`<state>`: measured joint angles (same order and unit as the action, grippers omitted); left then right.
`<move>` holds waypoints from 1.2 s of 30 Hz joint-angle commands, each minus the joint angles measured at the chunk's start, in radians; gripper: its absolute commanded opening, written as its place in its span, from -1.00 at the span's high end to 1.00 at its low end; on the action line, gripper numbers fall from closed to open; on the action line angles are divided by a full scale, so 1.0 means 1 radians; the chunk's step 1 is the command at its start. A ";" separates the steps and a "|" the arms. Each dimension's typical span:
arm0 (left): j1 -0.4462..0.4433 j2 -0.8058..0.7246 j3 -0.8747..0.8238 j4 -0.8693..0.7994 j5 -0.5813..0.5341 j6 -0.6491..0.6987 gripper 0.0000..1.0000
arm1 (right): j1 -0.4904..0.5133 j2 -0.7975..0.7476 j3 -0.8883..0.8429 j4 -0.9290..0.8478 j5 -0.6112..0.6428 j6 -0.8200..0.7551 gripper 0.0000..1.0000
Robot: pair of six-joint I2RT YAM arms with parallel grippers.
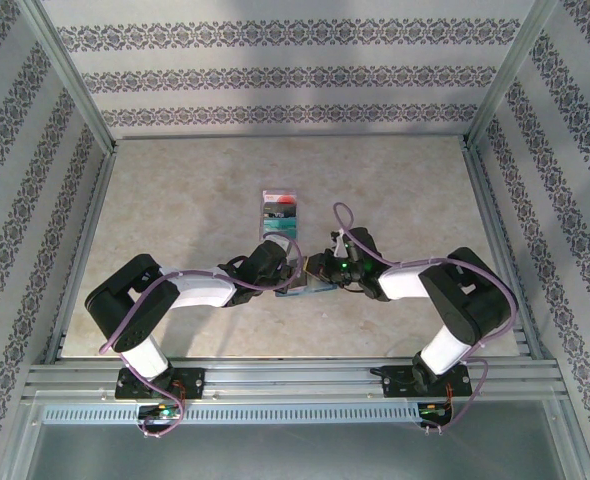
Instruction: Take the credit cards out of the card holder
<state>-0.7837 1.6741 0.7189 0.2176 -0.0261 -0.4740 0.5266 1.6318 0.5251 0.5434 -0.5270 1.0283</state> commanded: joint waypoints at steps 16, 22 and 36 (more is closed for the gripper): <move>0.003 0.021 0.003 -0.066 -0.001 -0.014 1.00 | -0.032 -0.050 -0.034 0.050 -0.013 0.013 0.79; 0.003 0.023 0.004 -0.068 -0.005 -0.012 1.00 | -0.040 -0.056 -0.043 0.050 -0.013 0.012 0.69; 0.003 0.016 -0.001 -0.060 -0.014 -0.014 1.00 | -0.040 -0.061 -0.044 0.029 -0.001 -0.004 0.98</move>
<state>-0.7837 1.6749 0.7197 0.2153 -0.0269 -0.4767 0.4927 1.5993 0.4885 0.5587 -0.5320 1.0420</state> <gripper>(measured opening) 0.043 0.054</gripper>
